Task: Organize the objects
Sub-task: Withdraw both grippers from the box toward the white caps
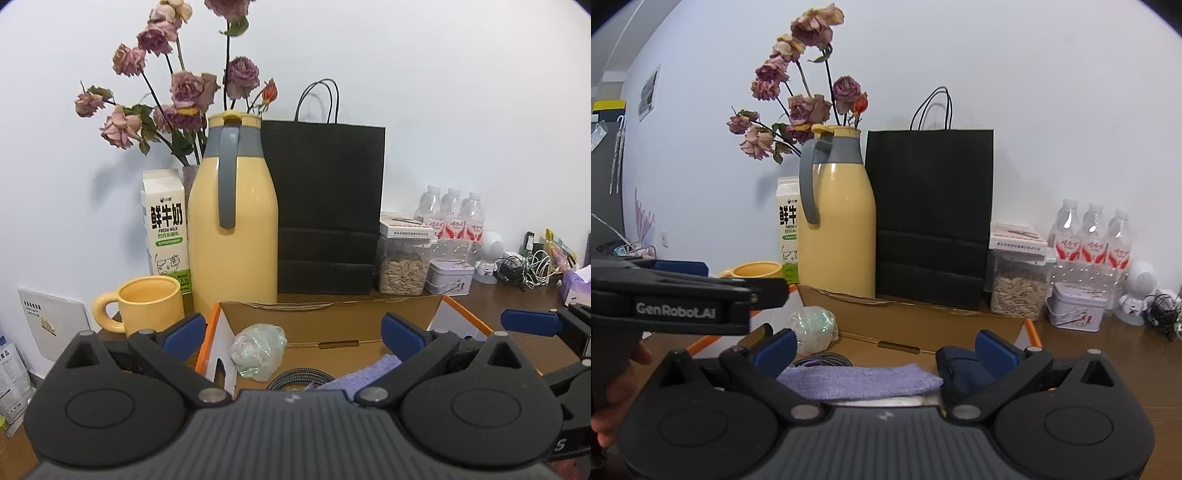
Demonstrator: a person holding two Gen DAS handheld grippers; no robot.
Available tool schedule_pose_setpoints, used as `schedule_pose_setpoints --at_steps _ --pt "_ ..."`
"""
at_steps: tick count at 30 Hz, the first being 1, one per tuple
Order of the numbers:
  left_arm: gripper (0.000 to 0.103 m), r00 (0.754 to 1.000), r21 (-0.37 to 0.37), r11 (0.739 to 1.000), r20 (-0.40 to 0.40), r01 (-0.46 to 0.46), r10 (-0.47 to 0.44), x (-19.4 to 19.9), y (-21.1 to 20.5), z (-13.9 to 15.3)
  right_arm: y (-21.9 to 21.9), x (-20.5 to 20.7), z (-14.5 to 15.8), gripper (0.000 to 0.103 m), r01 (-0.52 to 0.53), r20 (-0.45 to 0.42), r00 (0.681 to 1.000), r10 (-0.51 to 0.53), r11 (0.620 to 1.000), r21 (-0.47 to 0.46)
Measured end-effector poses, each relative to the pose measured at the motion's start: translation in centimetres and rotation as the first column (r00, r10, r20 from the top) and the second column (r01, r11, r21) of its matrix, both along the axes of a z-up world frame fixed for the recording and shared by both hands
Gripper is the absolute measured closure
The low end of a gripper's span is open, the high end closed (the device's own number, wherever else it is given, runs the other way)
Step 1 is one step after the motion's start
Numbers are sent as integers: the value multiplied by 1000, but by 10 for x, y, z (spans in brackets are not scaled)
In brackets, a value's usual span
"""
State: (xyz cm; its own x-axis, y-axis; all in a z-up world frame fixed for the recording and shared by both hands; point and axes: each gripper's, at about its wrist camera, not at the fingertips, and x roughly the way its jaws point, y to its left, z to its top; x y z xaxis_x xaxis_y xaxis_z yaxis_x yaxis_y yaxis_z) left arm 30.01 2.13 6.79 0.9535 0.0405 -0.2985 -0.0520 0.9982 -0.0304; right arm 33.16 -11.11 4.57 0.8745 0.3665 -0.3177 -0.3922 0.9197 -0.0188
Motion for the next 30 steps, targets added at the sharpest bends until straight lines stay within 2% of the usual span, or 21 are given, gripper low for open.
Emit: schedule_pose_setpoints --at_steps 14,26,30 --pt "0 1000 -3 1000 -9 7 -8 -57 -3 -2 -36 -54 -7 0 20 -6 1000 -20 999 -41" --pt "0 989 15 997 -127 -70 71 -89 9 -30 -83 -84 -36 0 44 -88 995 -53 994 -99" --pt "0 981 14 995 -166 -96 97 -100 13 -41 -96 -85 -53 0 39 -146 988 -59 990 -133"
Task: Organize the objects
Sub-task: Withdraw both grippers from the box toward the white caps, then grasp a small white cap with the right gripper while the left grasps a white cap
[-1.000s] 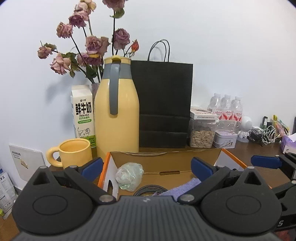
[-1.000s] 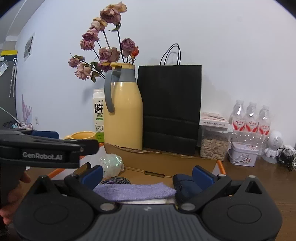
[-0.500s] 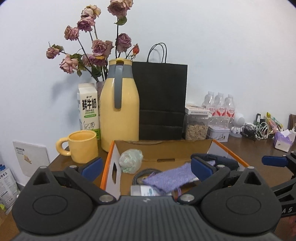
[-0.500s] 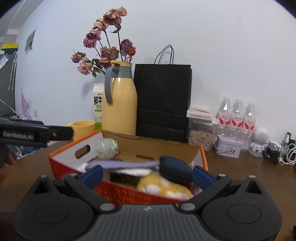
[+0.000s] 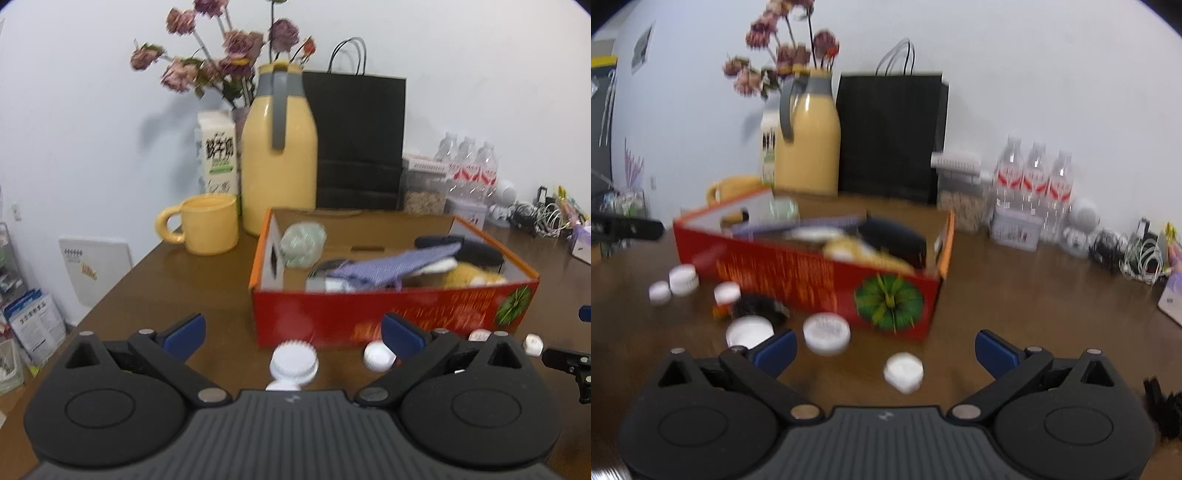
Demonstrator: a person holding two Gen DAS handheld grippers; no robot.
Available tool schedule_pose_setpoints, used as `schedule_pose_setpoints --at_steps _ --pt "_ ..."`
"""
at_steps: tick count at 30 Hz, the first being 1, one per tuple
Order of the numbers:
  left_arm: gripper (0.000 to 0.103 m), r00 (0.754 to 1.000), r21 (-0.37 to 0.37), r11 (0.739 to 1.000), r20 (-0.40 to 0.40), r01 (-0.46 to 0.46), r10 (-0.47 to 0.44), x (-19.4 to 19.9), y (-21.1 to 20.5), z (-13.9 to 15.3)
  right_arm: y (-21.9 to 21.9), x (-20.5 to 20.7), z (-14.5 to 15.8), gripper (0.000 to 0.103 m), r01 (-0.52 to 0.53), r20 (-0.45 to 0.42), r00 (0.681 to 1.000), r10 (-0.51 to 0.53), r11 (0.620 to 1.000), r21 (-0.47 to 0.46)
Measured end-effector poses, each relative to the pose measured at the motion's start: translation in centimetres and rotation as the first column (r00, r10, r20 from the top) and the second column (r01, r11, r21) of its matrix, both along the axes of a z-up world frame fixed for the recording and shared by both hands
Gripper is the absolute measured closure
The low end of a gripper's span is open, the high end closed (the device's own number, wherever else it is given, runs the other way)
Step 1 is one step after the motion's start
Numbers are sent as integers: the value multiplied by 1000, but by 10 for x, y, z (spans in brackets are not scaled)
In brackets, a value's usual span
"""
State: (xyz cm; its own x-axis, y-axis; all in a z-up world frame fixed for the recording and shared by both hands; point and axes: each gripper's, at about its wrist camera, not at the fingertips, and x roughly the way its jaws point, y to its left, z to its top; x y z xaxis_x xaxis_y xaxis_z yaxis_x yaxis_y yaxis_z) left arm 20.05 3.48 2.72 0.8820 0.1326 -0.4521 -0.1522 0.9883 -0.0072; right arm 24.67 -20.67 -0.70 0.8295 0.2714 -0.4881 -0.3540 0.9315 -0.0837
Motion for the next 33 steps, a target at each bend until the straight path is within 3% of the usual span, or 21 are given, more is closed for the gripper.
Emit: schedule_pose_setpoints --at_steps 5,8,11,13,15,18,28,33 --pt "0 999 -1 1000 -38 -18 18 -8 3 -8 -7 5 -15 3 14 -48 999 -15 999 -35" --pt "0 999 -3 1000 -46 -25 25 -11 3 -10 -9 15 -18 11 19 -74 997 -21 1000 -18" --pt "0 998 -6 1000 -52 -25 25 -11 1 -11 -11 30 -22 29 24 -119 993 -23 1000 7" --pt "0 998 -6 1000 -56 -21 20 -9 -1 -12 -12 37 -24 34 28 -135 991 -24 999 32" --pt "0 998 -8 1000 -61 -15 15 -7 -3 -13 -12 44 -25 56 35 -151 988 -29 999 37" --pt "0 998 -13 1000 -60 -4 3 -5 -6 -14 -9 46 -26 74 25 -158 987 -17 999 46" --pt "0 997 -27 1000 -80 -14 11 -1 -5 -20 -3 40 -25 76 8 -150 989 -2 999 41" --pt "0 996 -22 1000 -85 -18 16 -2 -3 -21 1 30 -20 76 3 -100 995 3 998 59"
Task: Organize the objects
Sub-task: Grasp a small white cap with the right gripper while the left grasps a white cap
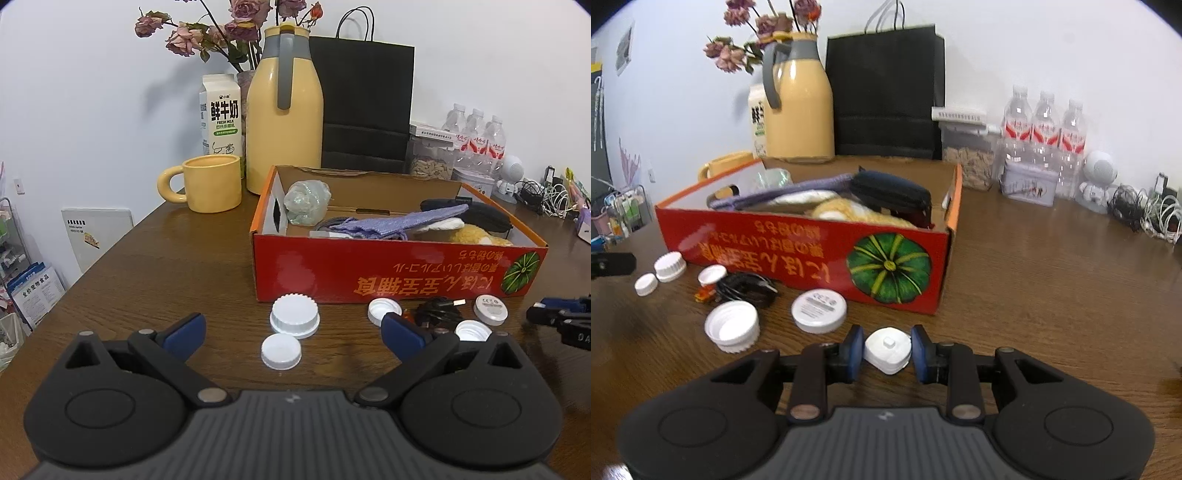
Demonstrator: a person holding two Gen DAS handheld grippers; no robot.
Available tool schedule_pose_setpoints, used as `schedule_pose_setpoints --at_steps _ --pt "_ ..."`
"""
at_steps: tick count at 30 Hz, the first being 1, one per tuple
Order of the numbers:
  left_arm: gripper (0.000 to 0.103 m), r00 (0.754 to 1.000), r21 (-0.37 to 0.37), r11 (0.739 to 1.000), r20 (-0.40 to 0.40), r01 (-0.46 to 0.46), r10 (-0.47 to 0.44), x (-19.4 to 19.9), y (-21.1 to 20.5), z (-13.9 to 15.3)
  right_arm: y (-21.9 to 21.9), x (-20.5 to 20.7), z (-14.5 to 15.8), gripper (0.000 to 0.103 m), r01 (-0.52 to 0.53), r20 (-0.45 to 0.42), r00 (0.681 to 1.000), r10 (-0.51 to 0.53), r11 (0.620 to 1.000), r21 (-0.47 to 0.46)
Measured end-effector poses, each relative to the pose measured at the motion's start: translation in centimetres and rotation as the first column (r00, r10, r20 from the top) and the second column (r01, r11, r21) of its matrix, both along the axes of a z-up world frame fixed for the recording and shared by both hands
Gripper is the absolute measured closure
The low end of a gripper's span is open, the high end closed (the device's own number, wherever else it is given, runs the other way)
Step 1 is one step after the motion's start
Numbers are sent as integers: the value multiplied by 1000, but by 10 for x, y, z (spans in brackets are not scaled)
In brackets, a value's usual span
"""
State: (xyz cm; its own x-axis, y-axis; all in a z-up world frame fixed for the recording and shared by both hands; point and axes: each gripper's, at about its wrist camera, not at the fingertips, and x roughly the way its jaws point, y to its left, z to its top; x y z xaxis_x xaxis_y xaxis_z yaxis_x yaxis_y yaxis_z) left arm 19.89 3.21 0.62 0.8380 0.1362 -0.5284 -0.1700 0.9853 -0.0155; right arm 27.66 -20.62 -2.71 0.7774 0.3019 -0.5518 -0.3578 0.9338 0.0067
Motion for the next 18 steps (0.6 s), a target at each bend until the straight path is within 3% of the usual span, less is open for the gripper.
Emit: schedule_pose_setpoints --at_steps 5,17,18 --pt "0 999 16 1000 -36 -6 7 -1 4 -7 10 -18 7 76 -15 87 996 15 1000 3" --pt "0 988 38 999 -147 -36 41 27 17 -29 34 -33 11 76 -43 141 989 43 999 -3" --pt "3 987 34 999 -152 -41 46 29 18 -30 34 -33 10 76 -41 142 989 40 999 -2"
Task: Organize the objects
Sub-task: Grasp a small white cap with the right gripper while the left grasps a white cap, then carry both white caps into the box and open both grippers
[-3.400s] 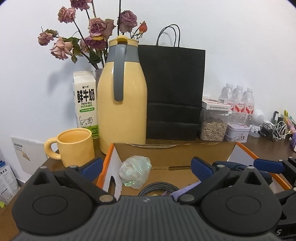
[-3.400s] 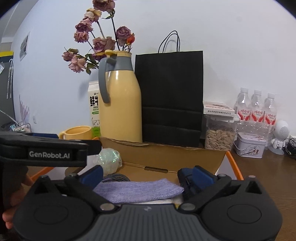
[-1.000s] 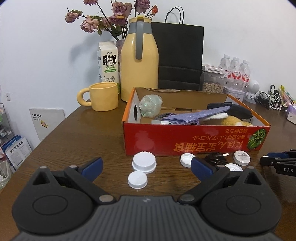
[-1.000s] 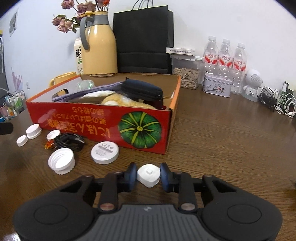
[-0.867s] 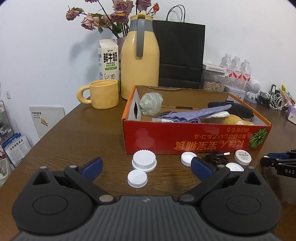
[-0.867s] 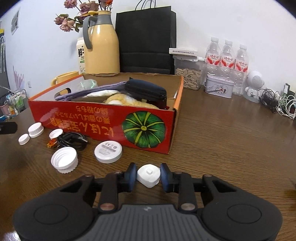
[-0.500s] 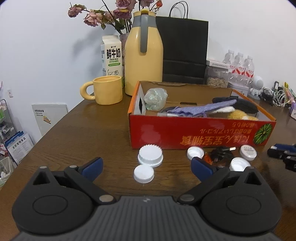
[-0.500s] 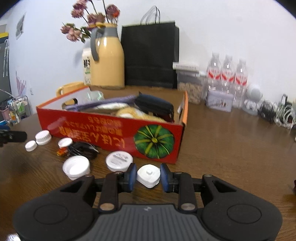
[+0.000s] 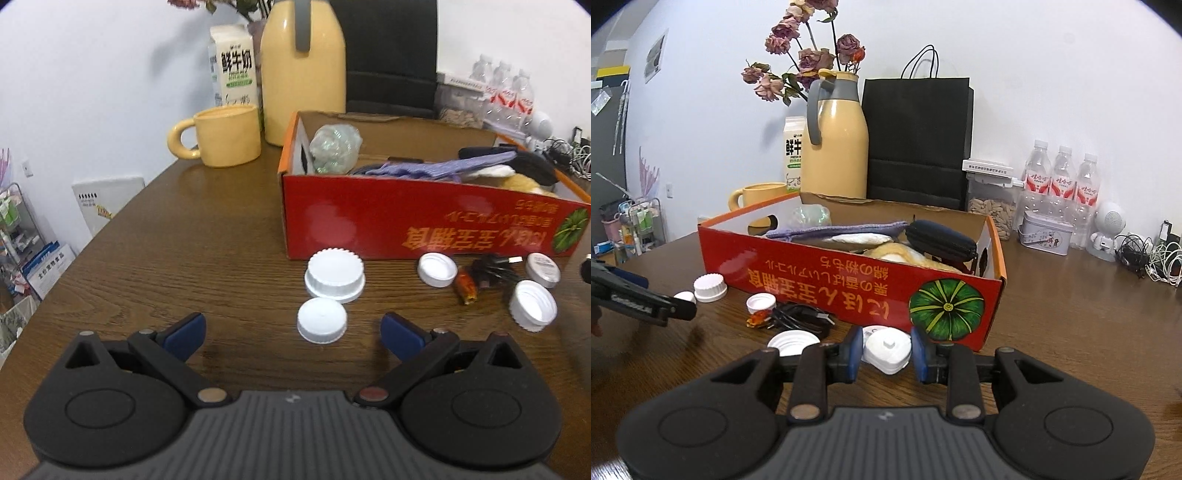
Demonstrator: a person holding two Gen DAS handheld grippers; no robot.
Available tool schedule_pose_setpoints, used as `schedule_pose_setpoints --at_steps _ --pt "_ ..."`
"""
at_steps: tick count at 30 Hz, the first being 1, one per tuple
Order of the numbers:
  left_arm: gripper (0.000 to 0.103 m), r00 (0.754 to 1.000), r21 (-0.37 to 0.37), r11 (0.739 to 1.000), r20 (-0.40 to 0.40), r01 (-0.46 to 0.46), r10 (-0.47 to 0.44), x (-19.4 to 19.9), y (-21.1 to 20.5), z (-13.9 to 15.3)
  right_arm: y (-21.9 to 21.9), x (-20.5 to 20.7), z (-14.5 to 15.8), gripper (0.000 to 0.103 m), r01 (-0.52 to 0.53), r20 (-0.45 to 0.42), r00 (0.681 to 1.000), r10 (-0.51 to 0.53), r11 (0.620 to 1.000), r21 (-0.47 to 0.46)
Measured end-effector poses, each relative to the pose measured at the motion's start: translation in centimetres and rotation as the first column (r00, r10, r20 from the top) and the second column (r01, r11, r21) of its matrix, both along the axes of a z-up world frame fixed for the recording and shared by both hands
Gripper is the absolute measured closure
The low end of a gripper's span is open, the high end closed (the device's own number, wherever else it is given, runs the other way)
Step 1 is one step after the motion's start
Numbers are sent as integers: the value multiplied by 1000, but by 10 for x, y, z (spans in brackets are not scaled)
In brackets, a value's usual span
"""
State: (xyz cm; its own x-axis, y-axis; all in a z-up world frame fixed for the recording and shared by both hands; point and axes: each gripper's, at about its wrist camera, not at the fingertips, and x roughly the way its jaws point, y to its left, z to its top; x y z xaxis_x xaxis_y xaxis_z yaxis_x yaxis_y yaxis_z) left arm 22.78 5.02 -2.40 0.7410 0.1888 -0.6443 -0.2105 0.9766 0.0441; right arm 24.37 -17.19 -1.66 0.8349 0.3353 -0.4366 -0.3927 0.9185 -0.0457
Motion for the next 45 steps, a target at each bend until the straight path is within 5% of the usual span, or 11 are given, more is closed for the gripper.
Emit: schedule_pose_setpoints --at_steps 4,6,15,24,34,45 --pt "31 1000 -24 1000 22 14 -14 1 3 0 1 0 0 76 2 7 1000 -2 1000 2" --pt "74 998 -19 999 43 40 -39 -2 -1 1 1 0 0 76 1 8 1000 -1 1000 1" --pt "74 995 -20 999 92 44 -42 -12 -7 7 1 -2 1 76 8 28 1000 -8 1000 2" --pt "74 973 -14 994 207 109 -103 -12 -20 46 19 -2 17 76 -16 98 995 15 1000 14" --pt "74 923 35 983 341 179 -180 34 -43 93 57 33 60 76 -56 199 979 53 998 11" --pt "74 923 -21 990 364 141 -124 106 -37 93 89 112 65 76 -26 178 984 23 1000 11"
